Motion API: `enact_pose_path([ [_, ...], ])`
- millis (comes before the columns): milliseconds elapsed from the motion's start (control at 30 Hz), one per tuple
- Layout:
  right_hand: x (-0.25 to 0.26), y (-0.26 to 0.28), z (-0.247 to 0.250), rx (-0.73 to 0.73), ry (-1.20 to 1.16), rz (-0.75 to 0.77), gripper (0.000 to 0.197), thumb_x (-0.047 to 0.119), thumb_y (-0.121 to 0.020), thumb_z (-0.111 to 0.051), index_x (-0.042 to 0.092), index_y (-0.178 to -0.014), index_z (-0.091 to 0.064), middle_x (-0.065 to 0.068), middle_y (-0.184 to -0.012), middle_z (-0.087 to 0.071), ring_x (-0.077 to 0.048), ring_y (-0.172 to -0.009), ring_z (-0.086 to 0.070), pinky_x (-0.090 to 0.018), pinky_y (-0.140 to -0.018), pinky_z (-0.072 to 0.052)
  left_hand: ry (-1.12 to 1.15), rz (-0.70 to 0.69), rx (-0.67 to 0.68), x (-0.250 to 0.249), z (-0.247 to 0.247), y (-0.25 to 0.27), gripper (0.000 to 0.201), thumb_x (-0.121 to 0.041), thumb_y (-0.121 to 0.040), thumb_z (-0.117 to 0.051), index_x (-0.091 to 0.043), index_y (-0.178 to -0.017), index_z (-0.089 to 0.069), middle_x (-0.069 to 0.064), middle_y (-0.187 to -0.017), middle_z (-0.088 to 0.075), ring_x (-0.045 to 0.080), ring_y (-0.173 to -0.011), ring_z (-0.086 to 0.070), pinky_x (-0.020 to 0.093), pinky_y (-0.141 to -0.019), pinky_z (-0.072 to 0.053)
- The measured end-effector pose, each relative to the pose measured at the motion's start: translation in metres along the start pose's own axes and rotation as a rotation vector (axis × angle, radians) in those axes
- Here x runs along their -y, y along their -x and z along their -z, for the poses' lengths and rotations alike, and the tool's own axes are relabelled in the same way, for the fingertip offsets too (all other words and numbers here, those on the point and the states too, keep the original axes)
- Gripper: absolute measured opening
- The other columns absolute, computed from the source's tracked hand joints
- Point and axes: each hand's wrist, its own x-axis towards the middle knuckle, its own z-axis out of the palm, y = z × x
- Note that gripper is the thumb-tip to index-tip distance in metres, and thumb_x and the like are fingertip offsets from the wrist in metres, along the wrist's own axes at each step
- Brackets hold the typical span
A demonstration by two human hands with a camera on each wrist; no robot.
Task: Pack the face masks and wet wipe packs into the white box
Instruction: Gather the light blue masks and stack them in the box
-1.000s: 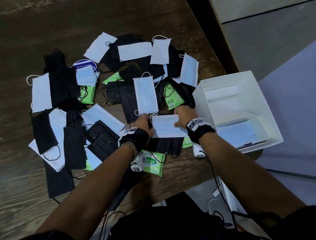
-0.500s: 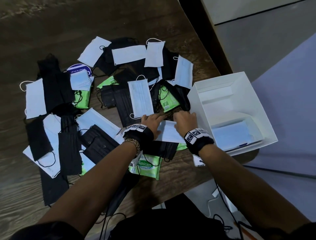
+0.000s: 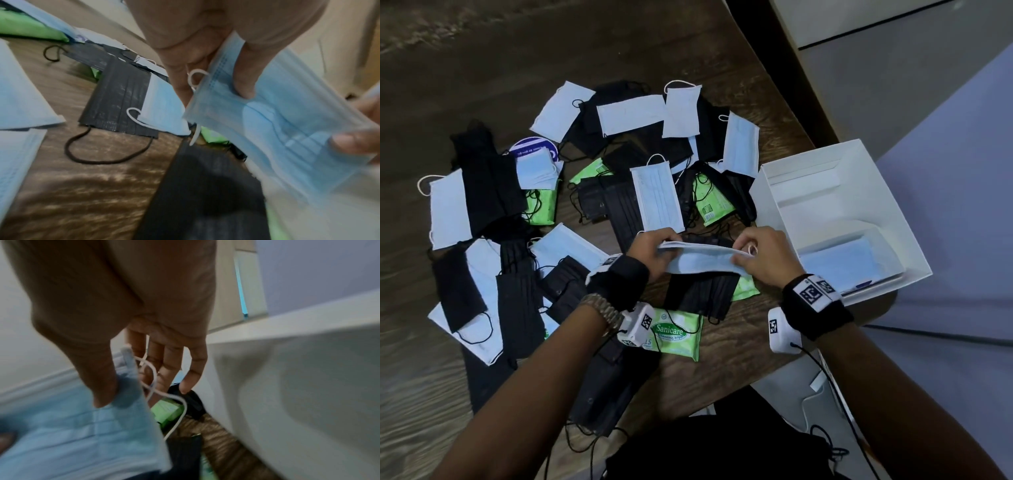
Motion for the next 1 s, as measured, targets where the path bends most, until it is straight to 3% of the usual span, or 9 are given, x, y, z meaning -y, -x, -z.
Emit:
enact_pose_path([
  [133, 0.005, 0.009, 0.027, -0.120, -0.403, -0.088, 0.017, 0.014, -0.079, -0.080, 0.019, -0.078, -0.064, 0.001, -0.080, -0.067, -0.015, -0.075, -0.061, -0.032, -0.071, -0.052, 0.228, 0.034, 0.027, -0.021, 0.023, 0.002, 0.013, -0.022, -0.086, -0.071, -0.011, -0.083, -0.065, 0.002, -0.071, -0.058, 0.014, -0.066, -0.051, 0.024, -0.060, -0.041],
  [233, -0.002, 0.011, 0.057, -0.254, -0.541, -0.166, 0.021, 0.005, -0.080, -0.077, 0.013, -0.093, -0.062, -0.010, -0.086, -0.072, -0.021, -0.077, -0.066, -0.039, -0.071, -0.057, 0.130, -0.008, 0.056, -0.051, 0.021, -0.009, 0.017, -0.029, -0.082, -0.073, -0.015, -0.089, -0.066, 0.010, -0.075, -0.061, 0.016, -0.067, -0.053, 0.027, -0.063, -0.046],
  [367, -0.032, 0.007, 0.103, -0.403, -0.401, -0.239, 0.033, 0.008, -0.075, -0.081, 0.019, -0.092, -0.055, -0.006, -0.082, -0.065, -0.018, -0.072, -0.062, -0.033, -0.064, -0.054, -0.002, -0.163, 0.077, -0.111, -0.002, -0.029, 0.062, -0.013, -0.077, -0.074, -0.024, -0.129, -0.042, 0.003, -0.093, -0.061, 0.017, -0.080, -0.057, 0.025, -0.069, -0.044],
  [467, -0.057, 0.005, 0.137, -0.449, -0.219, -0.205, 0.029, 0.004, -0.072, -0.079, 0.024, -0.068, -0.059, 0.003, -0.070, -0.063, -0.016, -0.065, -0.059, -0.026, -0.061, -0.050, -0.095, -0.364, 0.201, -0.150, -0.033, -0.050, 0.056, -0.008, -0.071, -0.074, -0.016, -0.122, -0.051, 0.007, -0.111, -0.061, 0.025, -0.101, -0.058, 0.032, -0.086, -0.046],
  [567, -0.079, 0.005, 0.167, -0.338, -0.011, -0.207, 0.014, -0.002, -0.078, -0.071, 0.010, -0.073, -0.075, -0.001, -0.076, -0.070, -0.015, -0.073, -0.062, -0.014, -0.063, -0.045, -0.283, -0.438, 0.319, -0.181, -0.068, -0.067, 0.031, -0.016, -0.077, -0.074, -0.012, -0.107, -0.065, 0.010, -0.110, -0.064, 0.030, -0.105, -0.058, 0.035, -0.090, -0.045],
  [667, -0.103, -0.003, 0.183, -0.180, 0.191, -0.291, 0.014, 0.000, -0.082, -0.068, 0.009, -0.079, -0.079, -0.005, -0.085, -0.074, -0.019, -0.084, -0.068, -0.022, -0.081, -0.051, -0.472, -0.369, 0.420, -0.200, -0.107, -0.080, 0.018, -0.019, -0.086, -0.063, -0.019, -0.103, -0.069, 0.005, -0.108, -0.068, 0.027, -0.104, -0.060, 0.034, -0.086, -0.049],
  [800, -0.116, -0.017, 0.177, 0.027, 0.440, -0.356, 0.015, 0.002, -0.081, -0.065, 0.000, -0.091, -0.075, -0.019, -0.095, -0.074, -0.033, -0.089, -0.071, -0.040, -0.084, -0.059, -0.641, -0.254, 0.612, -0.210, -0.146, -0.089, 0.028, -0.001, -0.081, -0.059, -0.015, -0.102, -0.072, 0.006, -0.105, -0.069, 0.028, -0.091, -0.067, 0.028, -0.069, -0.050],
  [900, -0.118, -0.019, 0.167, 0.140, 0.577, -0.344, 0.021, -0.001, -0.075, -0.072, 0.000, -0.096, -0.072, -0.021, -0.100, -0.072, -0.034, -0.091, -0.070, -0.039, -0.082, -0.059, -0.778, -0.231, 0.678, -0.210, -0.165, -0.093, 0.033, -0.006, -0.083, -0.064, -0.017, -0.114, -0.066, 0.007, -0.118, -0.061, 0.028, -0.102, -0.063, 0.030, -0.080, -0.050],
  [1000, -0.119, -0.019, 0.156, 0.220, 0.701, -0.317, 0.035, 0.000, -0.073, -0.081, 0.000, -0.104, -0.065, -0.023, -0.112, -0.067, -0.037, -0.101, -0.067, -0.033, -0.076, -0.052, -0.990, -0.237, 0.788, -0.215, -0.174, -0.092, 0.034, -0.012, -0.085, -0.064, -0.014, -0.119, -0.062, 0.009, -0.105, -0.060, 0.028, -0.110, -0.060, 0.031, -0.083, -0.049],
])
